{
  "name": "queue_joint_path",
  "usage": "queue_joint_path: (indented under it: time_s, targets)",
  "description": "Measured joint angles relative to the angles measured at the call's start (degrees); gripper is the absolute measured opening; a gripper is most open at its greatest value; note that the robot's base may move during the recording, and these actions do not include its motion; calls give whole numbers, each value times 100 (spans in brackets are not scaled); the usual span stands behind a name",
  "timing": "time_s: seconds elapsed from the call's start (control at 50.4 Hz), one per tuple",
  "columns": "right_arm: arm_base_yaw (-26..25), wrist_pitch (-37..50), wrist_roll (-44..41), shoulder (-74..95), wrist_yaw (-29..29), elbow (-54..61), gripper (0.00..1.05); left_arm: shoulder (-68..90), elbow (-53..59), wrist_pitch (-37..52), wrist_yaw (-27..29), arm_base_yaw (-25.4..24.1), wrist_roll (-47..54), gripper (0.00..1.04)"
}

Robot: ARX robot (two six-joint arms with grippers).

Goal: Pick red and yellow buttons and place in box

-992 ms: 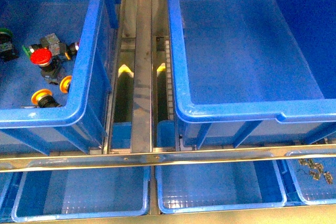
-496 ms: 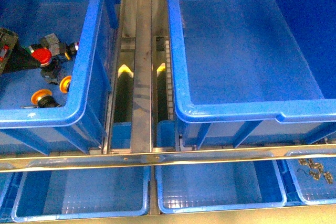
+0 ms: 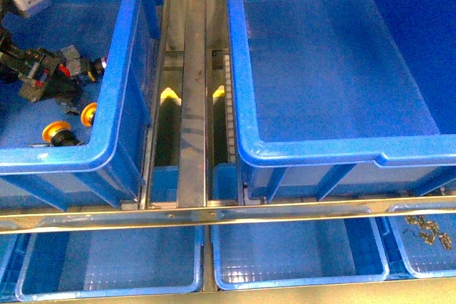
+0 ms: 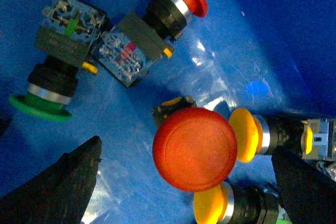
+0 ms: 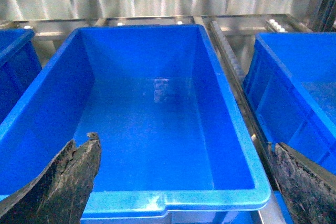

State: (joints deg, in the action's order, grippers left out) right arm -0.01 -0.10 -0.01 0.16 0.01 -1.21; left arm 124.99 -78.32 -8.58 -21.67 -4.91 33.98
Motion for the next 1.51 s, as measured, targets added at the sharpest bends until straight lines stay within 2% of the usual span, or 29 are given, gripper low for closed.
queue_joint_path:
  time_s: [0.555, 0.773, 0.892, 0.932, 1.269, 1.428, 1.507]
  targets:
    - [0, -2, 0, 0, 0, 0, 99, 378, -337, -81, -31, 85, -57, 96]
    - [0, 0, 0, 0, 0, 0, 99, 433, -466, -79, -57, 85, -175, 53]
    - [0, -2, -2, 0, 0, 0, 99, 468, -466, -77, -83, 85, -240, 37]
    - [0, -2, 0, 0, 0, 0, 99, 468, -466, -72, -81, 85, -262, 35]
    - [0, 0, 0, 0, 0, 0, 99, 348, -308, 205, -258, -70, -885, 34]
    - [0, -2, -2, 0, 0, 0, 99, -140, -151, 341, -695, -402, -1980, 34]
    - [0, -2, 0, 0, 0, 0, 99, -688, -4, 413, -1025, -713, -2889, 34]
